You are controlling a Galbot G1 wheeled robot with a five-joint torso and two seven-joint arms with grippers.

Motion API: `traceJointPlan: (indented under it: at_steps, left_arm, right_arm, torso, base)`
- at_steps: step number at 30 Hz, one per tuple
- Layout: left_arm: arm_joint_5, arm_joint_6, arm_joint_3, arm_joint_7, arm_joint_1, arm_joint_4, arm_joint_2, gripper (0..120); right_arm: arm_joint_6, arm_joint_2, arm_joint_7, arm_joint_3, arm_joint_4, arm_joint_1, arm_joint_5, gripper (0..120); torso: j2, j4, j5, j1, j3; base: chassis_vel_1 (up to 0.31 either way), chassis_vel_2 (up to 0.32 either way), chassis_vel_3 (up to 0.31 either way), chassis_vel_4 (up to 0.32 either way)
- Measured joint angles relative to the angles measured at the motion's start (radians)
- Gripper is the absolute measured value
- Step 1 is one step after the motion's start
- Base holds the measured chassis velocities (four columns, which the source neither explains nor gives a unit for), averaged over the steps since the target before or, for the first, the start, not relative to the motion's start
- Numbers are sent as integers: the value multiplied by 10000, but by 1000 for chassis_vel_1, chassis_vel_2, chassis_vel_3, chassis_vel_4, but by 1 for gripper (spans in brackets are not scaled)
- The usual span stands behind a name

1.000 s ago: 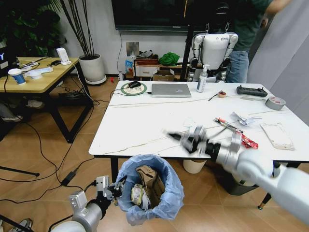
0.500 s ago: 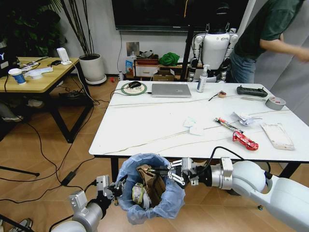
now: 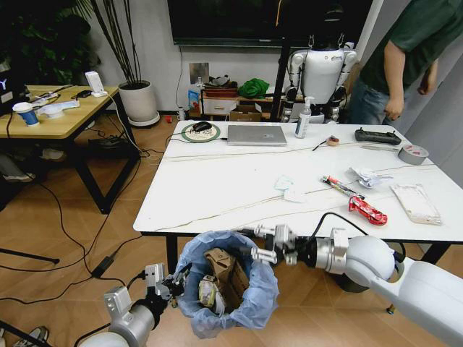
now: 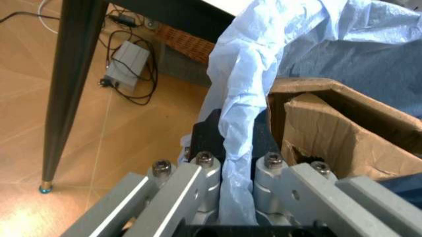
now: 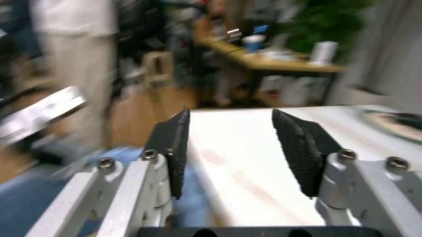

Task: Pick up the trash bin and place the trash from the table into it.

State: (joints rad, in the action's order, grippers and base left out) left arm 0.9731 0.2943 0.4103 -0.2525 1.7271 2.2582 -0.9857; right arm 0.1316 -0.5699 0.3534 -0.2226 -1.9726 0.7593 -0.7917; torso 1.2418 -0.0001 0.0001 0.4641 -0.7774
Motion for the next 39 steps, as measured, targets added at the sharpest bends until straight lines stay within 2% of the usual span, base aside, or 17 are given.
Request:
traceJointPlan:
  at_steps: [1, 4, 7, 9, 12, 15, 23, 34, 38, 39]
  left_arm:
    - [0, 0, 0, 0, 0, 0, 0, 2]
    - [-19, -2, 60, 5, 84, -3, 50, 2]
    - [-22, -9, 131, 7, 120, 21, 67, 2]
    - [-22, -11, 139, 8, 122, 35, 67, 2]
    - [-19, -15, 160, 8, 126, 78, 65, 2]
    - [-18, -15, 181, 8, 131, 99, 62, 2]
    - [-9, -15, 289, 7, 234, 125, 79, 2]
    - [19, -21, 281, 15, 210, 98, 99, 2]
    - [51, -25, 279, 18, 195, 72, 131, 2]
    - [61, -25, 280, 19, 191, 69, 143, 2]
  right_arm:
    - [0, 0, 0, 0, 0, 0, 0, 48]
    - [-66, -521, -1993, 251, 588, -325, -494, 62]
    - [-614, -1034, -3792, 445, 1406, -601, -922, 75]
    - [-817, -1143, -4130, 472, 1589, -632, -1061, 79]
    - [-1559, -1447, -5066, 526, 2158, -664, -1454, 91]
    - [-2112, -1593, -5586, 471, 2586, -639, -1679, 99]
    - [-3158, -1935, -6234, 231, 3412, -769, -2344, 100]
    - [-3255, -2260, -5985, 100, 4305, -1101, -2393, 100]
    - [-3224, -2260, -5716, 99, 4621, -1098, -2281, 90]
    - [-3208, -2254, -5675, 104, 4663, -1098, -2261, 82]
  torso:
    - [0, 0, 0, 0, 0]
    - [0, 3, 0, 0, -1]
    - [0, 3, -2, 2, -2]
    - [0, 3, 0, 2, -2]
    - [-1, 1, 0, 3, -2]
    - [0, 1, -1, 2, -2]
    - [0, 1, -1, 2, -1]
    - [0, 2, -1, 2, 0]
    - [0, 1, -1, 0, -1]
    - [0, 0, 0, 0, 0]
  base:
    - [0, 0, 0, 0]
    - [0, 0, 0, 0]
    - [0, 0, 0, 0]
    - [0, 0, 0, 0]
    - [0, 0, 0, 0]
    - [0, 0, 0, 0]
    - [0, 0, 0, 0]
    - [0, 0, 0, 0]
    - [0, 0, 0, 0]
    - [0, 0, 0, 0]
